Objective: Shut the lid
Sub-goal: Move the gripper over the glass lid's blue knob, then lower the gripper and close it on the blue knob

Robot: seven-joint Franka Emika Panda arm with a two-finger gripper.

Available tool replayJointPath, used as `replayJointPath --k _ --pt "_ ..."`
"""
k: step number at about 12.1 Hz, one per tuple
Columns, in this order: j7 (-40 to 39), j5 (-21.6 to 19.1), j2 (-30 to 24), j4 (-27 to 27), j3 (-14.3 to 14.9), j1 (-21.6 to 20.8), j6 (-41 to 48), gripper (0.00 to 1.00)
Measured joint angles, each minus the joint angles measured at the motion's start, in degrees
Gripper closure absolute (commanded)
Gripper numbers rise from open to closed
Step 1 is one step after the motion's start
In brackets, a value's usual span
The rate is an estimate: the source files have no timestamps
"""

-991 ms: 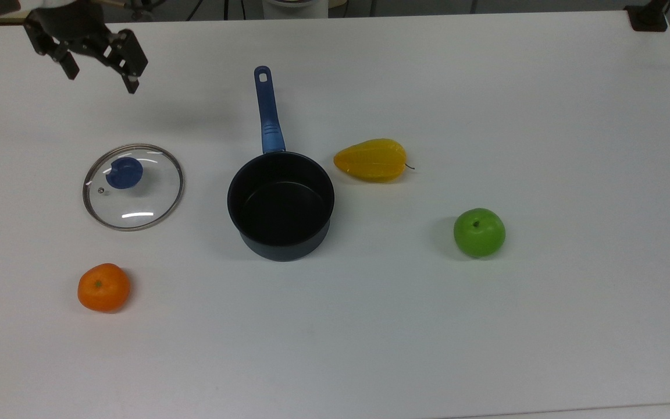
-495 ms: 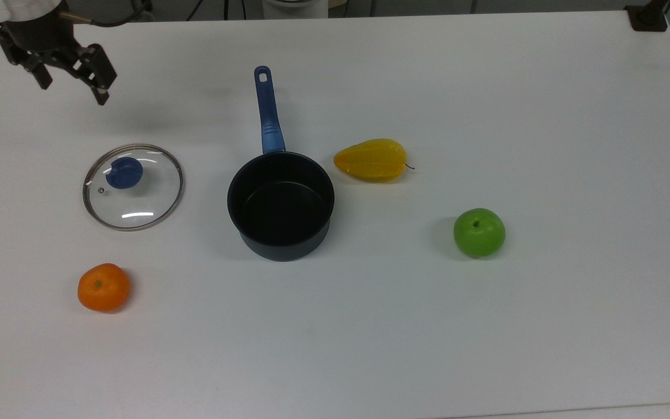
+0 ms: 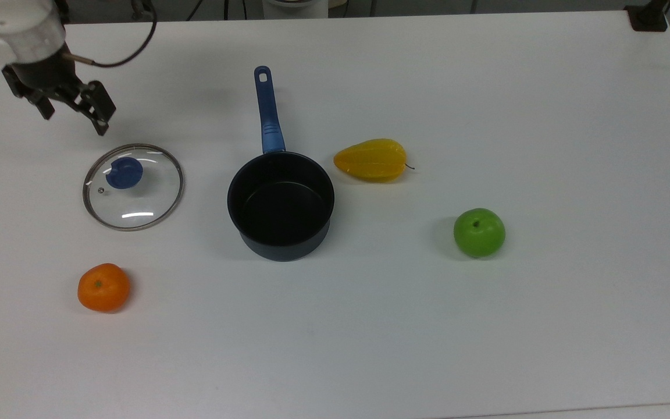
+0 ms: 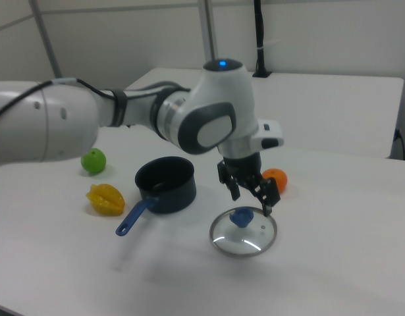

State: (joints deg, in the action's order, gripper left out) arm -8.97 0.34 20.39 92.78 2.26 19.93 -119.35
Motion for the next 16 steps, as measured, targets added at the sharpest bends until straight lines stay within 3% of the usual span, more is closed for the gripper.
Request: replayJointPath --k 5,12,16 --pt "-0.56 1.76 6.04 0.49 -0.58 -2.45 -6.5 0.0" --pt "-0.6 1.77 6.45 0.2 -0.63 -3.8 -7.51 0.0" --pt "-0.6 1.77 7.19 0.39 -0.65 -4.42 -7.51 0.08"
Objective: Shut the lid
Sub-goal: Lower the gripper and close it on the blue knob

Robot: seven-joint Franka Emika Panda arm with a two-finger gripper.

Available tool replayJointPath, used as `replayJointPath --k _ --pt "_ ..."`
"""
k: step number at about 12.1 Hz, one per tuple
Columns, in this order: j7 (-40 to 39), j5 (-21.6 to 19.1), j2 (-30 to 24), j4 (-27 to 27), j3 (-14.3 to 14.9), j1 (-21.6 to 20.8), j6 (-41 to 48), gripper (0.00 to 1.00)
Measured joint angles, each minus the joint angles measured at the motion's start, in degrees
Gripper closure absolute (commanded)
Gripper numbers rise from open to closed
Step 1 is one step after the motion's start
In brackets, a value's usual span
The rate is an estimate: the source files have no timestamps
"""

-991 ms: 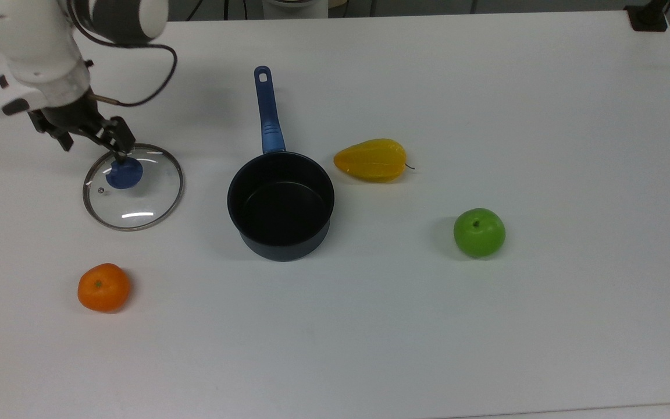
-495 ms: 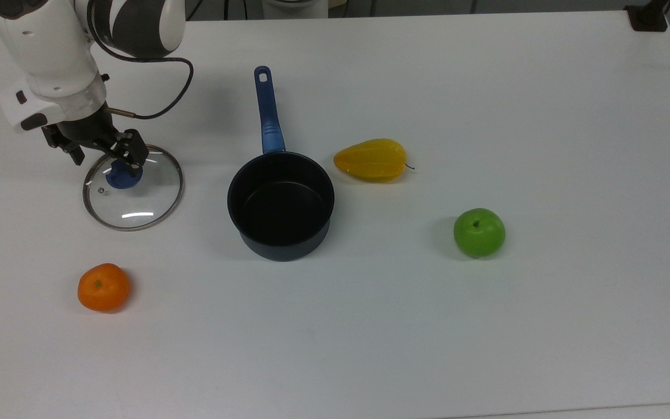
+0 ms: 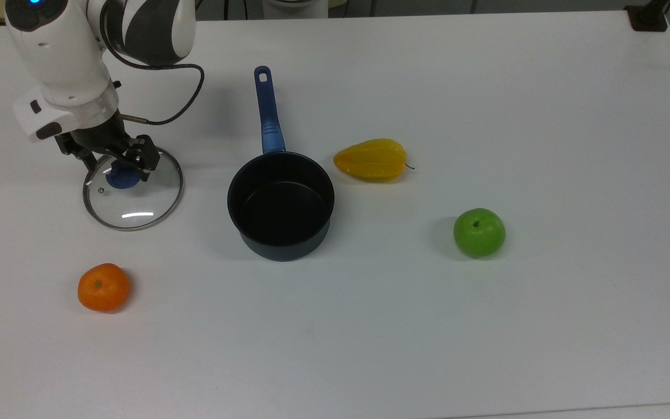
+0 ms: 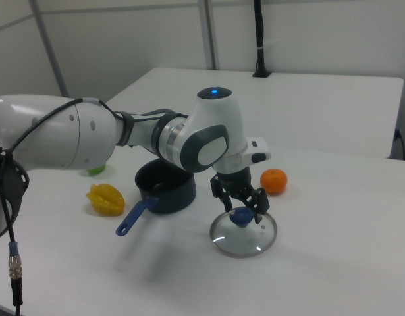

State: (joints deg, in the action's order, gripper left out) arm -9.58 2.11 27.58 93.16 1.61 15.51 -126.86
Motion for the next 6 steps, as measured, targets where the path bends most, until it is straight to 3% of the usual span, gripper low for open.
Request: replayJointPath --k 6 --pt "-0.02 0.1 0.17 0.0 0.0 0.0 0.0 0.2"
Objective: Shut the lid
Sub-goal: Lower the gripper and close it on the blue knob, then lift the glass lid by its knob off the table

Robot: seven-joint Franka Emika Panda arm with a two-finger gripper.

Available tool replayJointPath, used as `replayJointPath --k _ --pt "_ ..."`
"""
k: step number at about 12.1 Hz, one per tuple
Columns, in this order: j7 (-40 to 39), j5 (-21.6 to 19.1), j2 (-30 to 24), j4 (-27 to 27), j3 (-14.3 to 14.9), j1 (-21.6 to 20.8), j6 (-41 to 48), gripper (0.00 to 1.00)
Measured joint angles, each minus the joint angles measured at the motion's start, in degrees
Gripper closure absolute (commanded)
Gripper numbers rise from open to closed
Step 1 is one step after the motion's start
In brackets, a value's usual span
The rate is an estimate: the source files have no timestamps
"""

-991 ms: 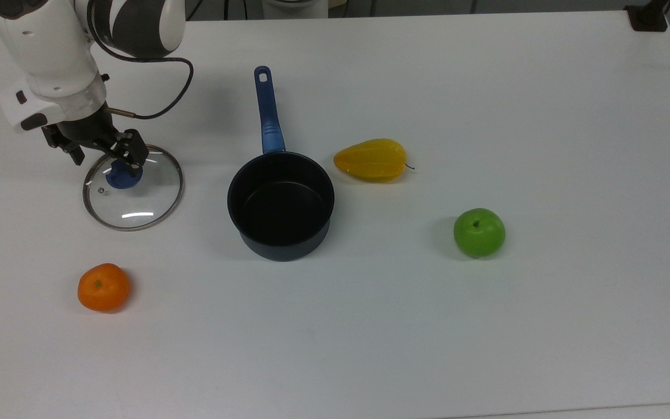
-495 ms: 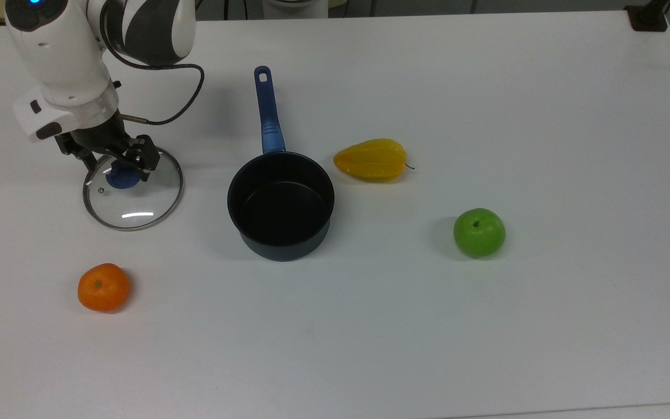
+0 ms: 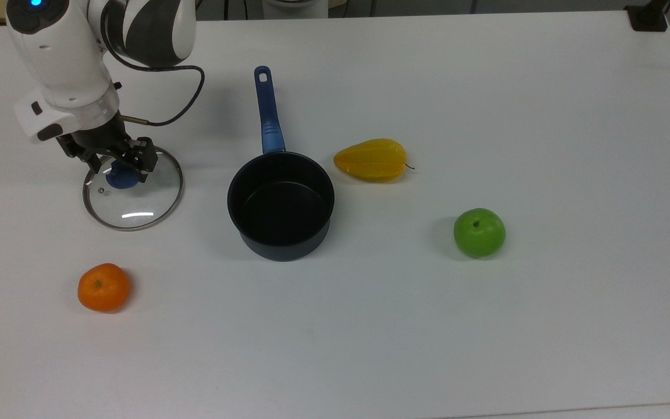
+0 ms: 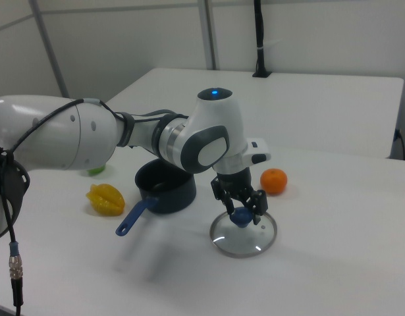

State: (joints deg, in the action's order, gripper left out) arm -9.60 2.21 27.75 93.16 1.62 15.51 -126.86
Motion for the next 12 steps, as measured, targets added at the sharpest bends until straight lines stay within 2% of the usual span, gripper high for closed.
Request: replayJointPath --k 2,7,12 --pt "0.0 0.0 0.03 0.01 0.0 0.0 0.0 0.22" --pt "-0.02 0.0 0.02 0.07 0.0 -0.02 0.0 0.41" --pt "-0.02 0.01 -0.71 -0.28 0.08 0.25 0.07 0.45"
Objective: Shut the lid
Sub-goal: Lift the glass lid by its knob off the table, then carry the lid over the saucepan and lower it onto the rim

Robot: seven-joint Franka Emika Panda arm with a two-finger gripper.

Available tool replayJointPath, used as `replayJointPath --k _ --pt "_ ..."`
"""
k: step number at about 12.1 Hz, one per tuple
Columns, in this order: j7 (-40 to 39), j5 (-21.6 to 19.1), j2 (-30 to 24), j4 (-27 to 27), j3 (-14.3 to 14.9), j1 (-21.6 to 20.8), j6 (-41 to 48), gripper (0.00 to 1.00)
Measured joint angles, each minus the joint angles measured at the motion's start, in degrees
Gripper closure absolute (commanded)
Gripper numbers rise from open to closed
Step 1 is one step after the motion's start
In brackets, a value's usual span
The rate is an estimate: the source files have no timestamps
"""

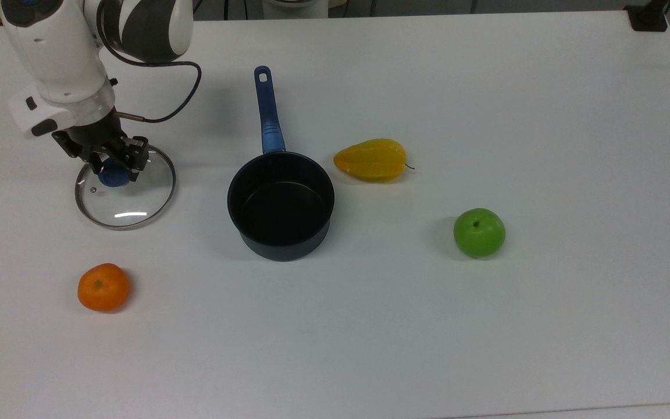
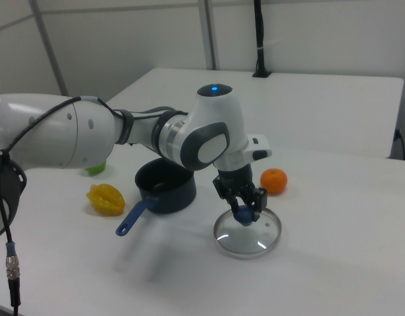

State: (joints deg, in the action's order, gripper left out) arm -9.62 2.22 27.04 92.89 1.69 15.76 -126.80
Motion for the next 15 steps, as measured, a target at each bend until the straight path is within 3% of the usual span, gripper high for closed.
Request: replayJointPath --k 9,15 --pt "0.0 -0.95 -6.82 -3.14 -0.3 -0.43 11.01 0.47" --pt "4.83 -3.2 -7.11 -7.36 -0.62 -9.69 14.91 0.47"
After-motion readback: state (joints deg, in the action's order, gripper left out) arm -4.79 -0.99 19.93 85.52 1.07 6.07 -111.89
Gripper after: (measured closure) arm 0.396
